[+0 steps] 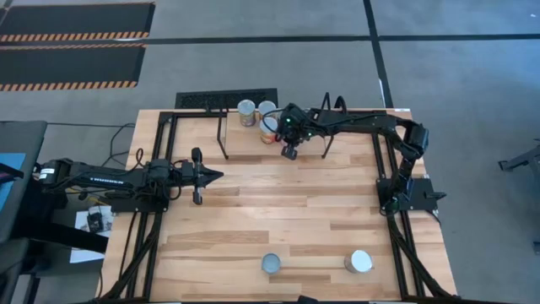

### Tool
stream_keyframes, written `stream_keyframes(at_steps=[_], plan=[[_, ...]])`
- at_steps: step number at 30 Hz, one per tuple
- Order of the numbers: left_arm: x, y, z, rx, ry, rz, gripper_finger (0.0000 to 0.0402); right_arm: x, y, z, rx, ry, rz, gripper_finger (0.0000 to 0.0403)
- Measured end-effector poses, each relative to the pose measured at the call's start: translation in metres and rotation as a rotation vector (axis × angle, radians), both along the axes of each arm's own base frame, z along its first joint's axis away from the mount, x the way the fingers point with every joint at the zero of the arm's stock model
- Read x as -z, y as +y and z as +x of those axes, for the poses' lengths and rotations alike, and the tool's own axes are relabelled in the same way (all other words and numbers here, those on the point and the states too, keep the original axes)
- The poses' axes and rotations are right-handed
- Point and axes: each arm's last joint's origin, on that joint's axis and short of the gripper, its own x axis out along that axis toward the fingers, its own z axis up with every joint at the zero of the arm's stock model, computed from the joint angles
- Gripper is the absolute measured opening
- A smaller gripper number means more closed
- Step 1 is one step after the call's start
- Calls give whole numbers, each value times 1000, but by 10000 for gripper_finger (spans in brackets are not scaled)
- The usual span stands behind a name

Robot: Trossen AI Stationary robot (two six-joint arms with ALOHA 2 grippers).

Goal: Pick and place cans onto a shelf
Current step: Put the canned mix vegetables on the shelf

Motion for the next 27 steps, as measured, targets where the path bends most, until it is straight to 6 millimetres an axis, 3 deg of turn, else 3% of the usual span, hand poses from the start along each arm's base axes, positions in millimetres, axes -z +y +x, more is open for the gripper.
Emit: stream_keyframes(at_steps=[27], plan=[[0,0,0,1,0,1,0,0,-3,1,-15,-18,-25,96]])
